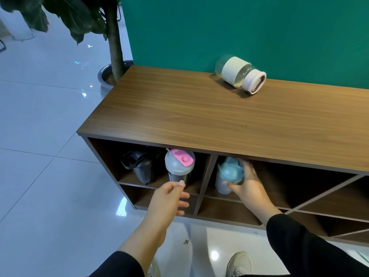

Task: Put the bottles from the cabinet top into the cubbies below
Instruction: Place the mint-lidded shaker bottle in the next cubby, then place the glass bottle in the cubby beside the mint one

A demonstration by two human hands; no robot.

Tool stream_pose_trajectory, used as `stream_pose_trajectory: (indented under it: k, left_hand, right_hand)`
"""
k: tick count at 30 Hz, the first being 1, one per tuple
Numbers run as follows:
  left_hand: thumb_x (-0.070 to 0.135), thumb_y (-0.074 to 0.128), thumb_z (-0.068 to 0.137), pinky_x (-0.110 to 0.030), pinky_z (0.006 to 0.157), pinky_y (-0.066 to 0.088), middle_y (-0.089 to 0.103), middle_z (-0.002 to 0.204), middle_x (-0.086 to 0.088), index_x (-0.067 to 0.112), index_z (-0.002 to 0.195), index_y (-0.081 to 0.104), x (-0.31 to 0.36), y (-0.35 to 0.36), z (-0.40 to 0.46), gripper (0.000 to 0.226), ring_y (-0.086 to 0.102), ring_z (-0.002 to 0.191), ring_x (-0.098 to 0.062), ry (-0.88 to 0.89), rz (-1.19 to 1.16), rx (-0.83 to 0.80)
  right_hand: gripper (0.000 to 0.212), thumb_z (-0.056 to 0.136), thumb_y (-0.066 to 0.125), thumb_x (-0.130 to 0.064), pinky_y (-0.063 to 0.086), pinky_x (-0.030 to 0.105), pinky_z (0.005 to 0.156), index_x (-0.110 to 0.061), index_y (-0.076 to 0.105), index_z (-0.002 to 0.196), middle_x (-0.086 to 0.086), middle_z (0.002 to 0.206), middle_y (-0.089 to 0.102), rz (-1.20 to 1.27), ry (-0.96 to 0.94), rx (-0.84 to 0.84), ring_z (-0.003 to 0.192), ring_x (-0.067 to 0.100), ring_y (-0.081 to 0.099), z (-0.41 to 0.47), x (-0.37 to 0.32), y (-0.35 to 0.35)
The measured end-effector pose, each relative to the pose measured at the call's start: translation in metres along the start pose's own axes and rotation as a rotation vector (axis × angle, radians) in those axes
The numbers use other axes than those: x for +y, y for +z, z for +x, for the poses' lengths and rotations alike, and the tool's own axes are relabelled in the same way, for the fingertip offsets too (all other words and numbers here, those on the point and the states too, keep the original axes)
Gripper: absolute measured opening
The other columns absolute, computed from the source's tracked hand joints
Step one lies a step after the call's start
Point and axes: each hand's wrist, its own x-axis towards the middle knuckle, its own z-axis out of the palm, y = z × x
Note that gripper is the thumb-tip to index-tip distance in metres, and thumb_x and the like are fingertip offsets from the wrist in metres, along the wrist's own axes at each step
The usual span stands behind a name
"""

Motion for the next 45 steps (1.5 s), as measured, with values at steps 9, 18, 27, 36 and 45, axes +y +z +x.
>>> stream_pose_trajectory:
  k: [9,18,27,36,45]
  left_hand:
    - [0.037,0.054,0.102,-0.032,0.075,0.062,0.077,0.099,-0.001,0.023,0.108,0.07,0.005,0.002,-0.007,0.022,0.075,0.088,-0.018,0.043,-0.03,0.023]
    - [0.033,0.053,0.103,-0.038,0.077,0.06,0.077,0.094,-0.005,0.021,0.1,0.072,0.014,-0.005,-0.011,0.023,0.073,0.086,-0.023,0.14,-0.038,0.059]
    - [0.027,0.054,0.102,-0.043,0.073,0.057,0.074,0.086,-0.018,0.013,0.087,0.075,0.026,-0.011,-0.011,0.03,0.067,0.073,-0.019,0.265,-0.101,0.076]
    - [0.033,0.052,0.103,-0.038,0.074,0.057,0.076,0.089,-0.009,0.018,0.093,0.075,0.026,-0.017,-0.007,0.029,0.067,0.074,-0.014,0.276,-0.14,0.075]
    - [0.037,0.055,0.101,-0.037,0.072,0.058,0.076,0.086,-0.01,0.021,0.089,0.076,0.019,-0.016,-0.001,0.029,0.069,0.072,-0.013,0.225,-0.157,0.059]
  right_hand:
    - [0.095,0.081,0.078,-0.043,0.026,0.045,0.121,-0.041,0.019,0.156,0.003,0.166,0.021,-0.25,-0.025,-0.01,0.152,0.026,0.021,-0.014,0.007,-0.007]
    - [0.047,0.089,0.045,-0.066,0.053,0.026,0.072,-0.027,0.059,0.112,-0.012,0.097,0.06,-0.375,-0.177,0.289,0.092,0.01,0.064,-0.062,-0.006,-0.04]
    - [0.021,0.098,0.055,-0.025,0.042,0.017,0.069,-0.013,0.062,0.082,0.001,0.079,0.057,-0.031,-0.655,0.468,0.076,0.011,0.055,-0.047,-0.117,-0.105]
    - [0.085,0.085,0.074,-0.047,0.037,0.035,0.102,-0.022,0.029,0.153,0.008,0.152,0.043,0.178,0.005,0.346,0.134,0.027,0.046,0.112,-0.134,-0.116]
    - [0.122,0.065,0.079,-0.062,0.037,0.048,0.114,-0.026,0.009,0.159,0.005,0.159,0.037,0.195,0.04,0.358,0.139,0.029,0.043,0.182,-0.141,-0.11]
